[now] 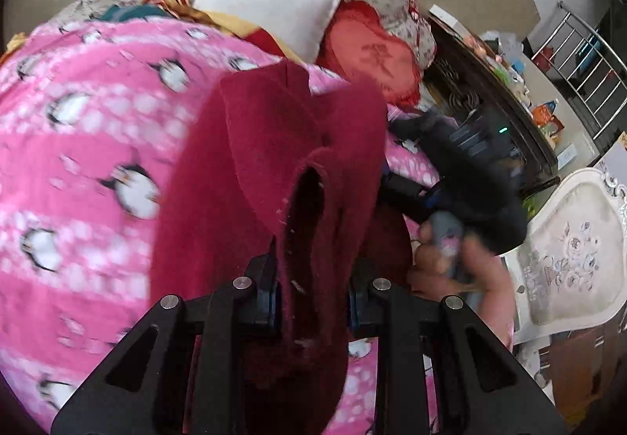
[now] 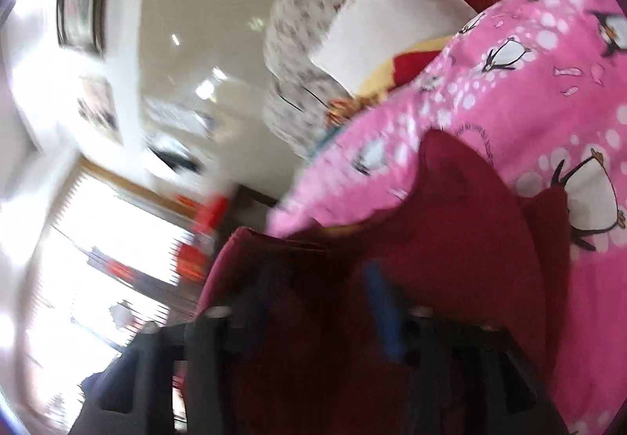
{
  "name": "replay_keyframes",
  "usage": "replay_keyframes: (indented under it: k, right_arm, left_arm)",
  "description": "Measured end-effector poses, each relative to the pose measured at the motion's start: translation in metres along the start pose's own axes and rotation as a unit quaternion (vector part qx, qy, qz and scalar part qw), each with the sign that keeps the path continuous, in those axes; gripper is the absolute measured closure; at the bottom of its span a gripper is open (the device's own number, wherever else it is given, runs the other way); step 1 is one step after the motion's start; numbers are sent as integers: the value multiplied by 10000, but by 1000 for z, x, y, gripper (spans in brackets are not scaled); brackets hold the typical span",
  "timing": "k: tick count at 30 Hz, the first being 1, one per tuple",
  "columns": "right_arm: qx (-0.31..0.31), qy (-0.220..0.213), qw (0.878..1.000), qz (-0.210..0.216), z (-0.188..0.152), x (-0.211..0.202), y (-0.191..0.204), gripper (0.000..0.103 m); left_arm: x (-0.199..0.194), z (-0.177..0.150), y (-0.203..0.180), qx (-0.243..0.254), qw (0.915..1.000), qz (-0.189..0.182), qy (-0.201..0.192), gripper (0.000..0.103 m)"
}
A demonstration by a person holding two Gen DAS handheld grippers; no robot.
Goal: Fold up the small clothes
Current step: 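Lay the hem onto the collar end with both tools and release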
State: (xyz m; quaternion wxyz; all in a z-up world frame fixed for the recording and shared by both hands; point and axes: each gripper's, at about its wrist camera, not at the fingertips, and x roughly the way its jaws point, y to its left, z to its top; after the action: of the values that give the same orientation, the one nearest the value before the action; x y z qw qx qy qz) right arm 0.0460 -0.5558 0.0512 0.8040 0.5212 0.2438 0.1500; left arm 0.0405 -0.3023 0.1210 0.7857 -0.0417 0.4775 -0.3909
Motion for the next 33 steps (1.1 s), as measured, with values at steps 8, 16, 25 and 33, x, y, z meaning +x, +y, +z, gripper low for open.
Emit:
replay_keyframes:
  k: [8, 16, 25, 33]
  right_arm:
    - [511, 176, 9971, 530, 0, -13, -5, 41]
    - [-1370, 984, 9803, -1030, -38, -17, 39, 18]
    - [-3471, 576, 9050, -2389, -62, 1, 86, 87]
    - [-4043, 312, 8381, -3649, -25, 19, 80, 87]
  left_arm:
    - [30, -22, -21, -104, 9974, -697, 168, 58]
    - [-23, -58, -13, 669, 9969, 185, -364, 55]
    - [10, -77, -9, 674, 9976, 51, -130, 54]
    - [27, -56, -33, 820, 9957, -416, -138, 54]
